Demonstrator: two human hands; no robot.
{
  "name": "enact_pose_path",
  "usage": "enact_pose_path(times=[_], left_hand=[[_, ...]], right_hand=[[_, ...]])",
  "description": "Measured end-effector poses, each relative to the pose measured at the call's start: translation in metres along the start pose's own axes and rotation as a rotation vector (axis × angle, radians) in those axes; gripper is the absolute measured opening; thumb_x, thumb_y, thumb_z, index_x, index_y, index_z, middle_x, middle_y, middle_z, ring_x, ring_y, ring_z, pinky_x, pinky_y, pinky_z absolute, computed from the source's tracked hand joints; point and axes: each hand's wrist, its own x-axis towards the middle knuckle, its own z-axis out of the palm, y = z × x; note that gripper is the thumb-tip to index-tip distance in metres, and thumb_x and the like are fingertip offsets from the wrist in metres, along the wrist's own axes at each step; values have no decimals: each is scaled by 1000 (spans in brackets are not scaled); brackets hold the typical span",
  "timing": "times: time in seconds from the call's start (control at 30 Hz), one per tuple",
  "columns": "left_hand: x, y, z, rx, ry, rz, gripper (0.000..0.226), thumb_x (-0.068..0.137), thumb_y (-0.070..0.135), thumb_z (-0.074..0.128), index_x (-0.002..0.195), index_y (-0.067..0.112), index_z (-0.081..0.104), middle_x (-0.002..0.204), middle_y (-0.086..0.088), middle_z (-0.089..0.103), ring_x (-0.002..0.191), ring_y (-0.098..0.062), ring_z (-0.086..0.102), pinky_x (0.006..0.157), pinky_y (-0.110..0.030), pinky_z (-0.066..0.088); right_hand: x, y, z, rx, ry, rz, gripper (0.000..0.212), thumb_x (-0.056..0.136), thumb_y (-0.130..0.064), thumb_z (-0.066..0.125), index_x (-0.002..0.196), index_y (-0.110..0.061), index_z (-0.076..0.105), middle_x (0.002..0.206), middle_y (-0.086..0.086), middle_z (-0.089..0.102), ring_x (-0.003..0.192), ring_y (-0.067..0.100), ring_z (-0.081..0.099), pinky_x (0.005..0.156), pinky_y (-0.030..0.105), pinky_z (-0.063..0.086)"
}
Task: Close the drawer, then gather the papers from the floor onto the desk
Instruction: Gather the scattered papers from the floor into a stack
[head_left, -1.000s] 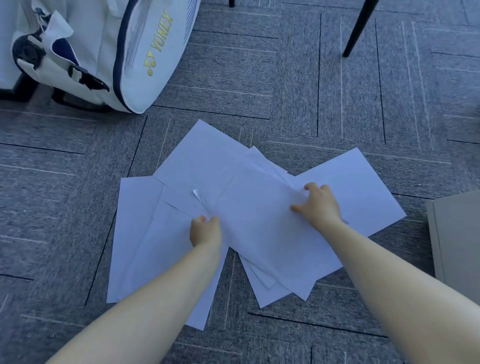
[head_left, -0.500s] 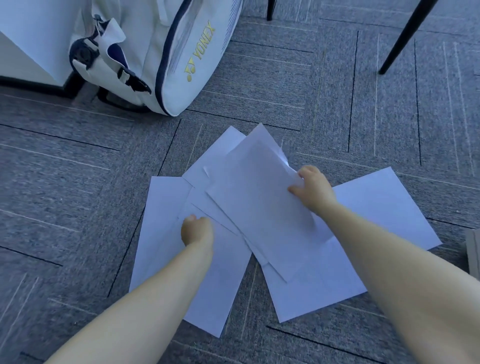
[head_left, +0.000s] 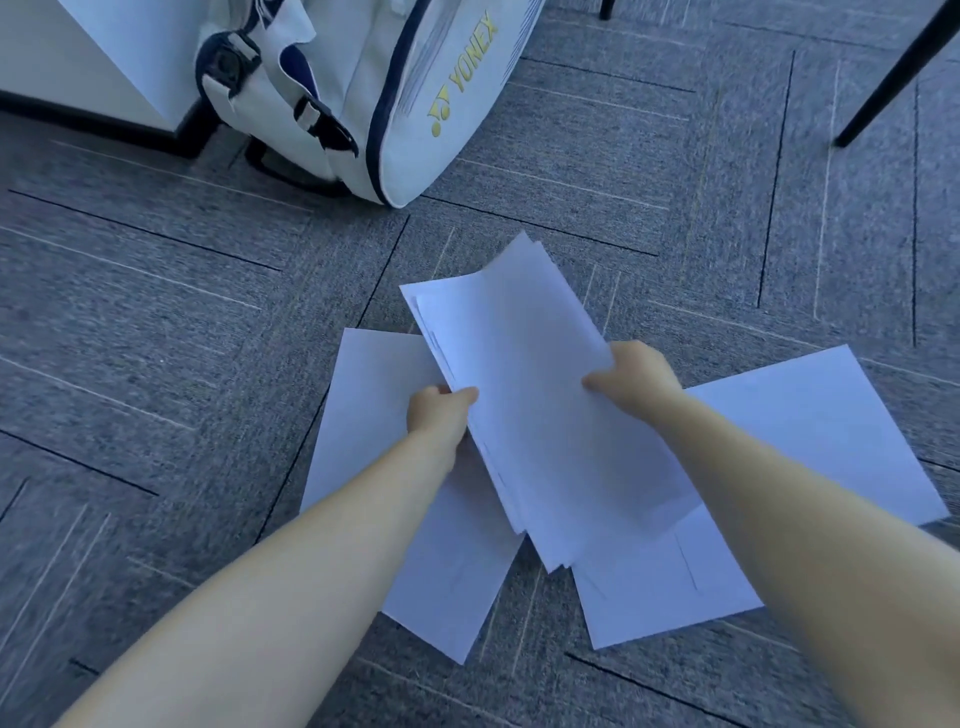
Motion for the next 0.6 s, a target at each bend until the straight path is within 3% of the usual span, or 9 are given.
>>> enact_pose_path(times=[0.07,0.17,0.23,0.3,0.37,0.43,0.5,0.53,0.6], left_hand=[[0,3,-16,106,44,139,27,77,24,68,97,9,58,92,-6,65,86,-28,63,76,-37,52],[8,-1,-50,498,156,270,55,78,38,68,124,15,50,116,-7,57,106,-29,57,89,-38,46],[14,-9,-73,728,282,219,70,77,44,67,134,12,43,135,-16,46,123,-37,46,97,-45,41],[19,-15,-89,718,368,85,76,76,44,68,135,3,42,139,-23,41,128,-42,40,98,-49,39],[21,-18,-99,647,394,-5,77,74,44,69,130,-4,44,138,-26,41,128,-43,40,97,-49,40],[24,-18,-107,624,380,-30,74,72,48,69,119,-6,52,128,-28,51,119,-44,48,91,-48,44],[23,-15,-114,620,322,12,50,74,47,67,87,-1,58,92,-23,62,95,-40,59,68,-42,45],[19,-15,-115,635,273,30,43,77,45,65,68,6,52,71,-16,56,80,-35,57,56,-37,37],[14,-18,-115,636,173,56,47,83,44,62,56,12,39,60,-5,43,69,-27,48,51,-34,25]], right_hand=[[-24,-1,8,233,-4,41,9,78,-21,66,86,-18,67,84,6,70,79,27,66,70,31,49],[-67,8,43,537,-113,222,17,74,-21,69,87,-10,70,89,9,74,82,27,71,80,40,58],[-89,9,70,526,-75,321,13,76,-20,64,81,-9,68,89,12,74,81,28,70,76,38,57],[-103,7,94,473,24,385,13,78,-17,58,74,-5,63,89,18,72,66,28,59,57,30,45],[-111,0,110,470,122,404,13,78,-12,53,66,-9,54,96,23,66,61,28,48,49,27,31],[-115,-7,120,455,229,437,13,81,-11,50,68,-9,54,105,20,51,74,33,51,53,28,33],[-119,-13,127,437,292,444,12,85,-9,48,77,-5,57,110,16,43,85,37,53,60,32,37],[-120,-18,130,447,285,430,12,86,-8,48,82,-3,58,111,16,44,83,37,53,61,32,37],[-120,-26,134,469,241,379,12,86,-6,47,87,-2,58,108,17,50,75,34,51,61,31,35]])
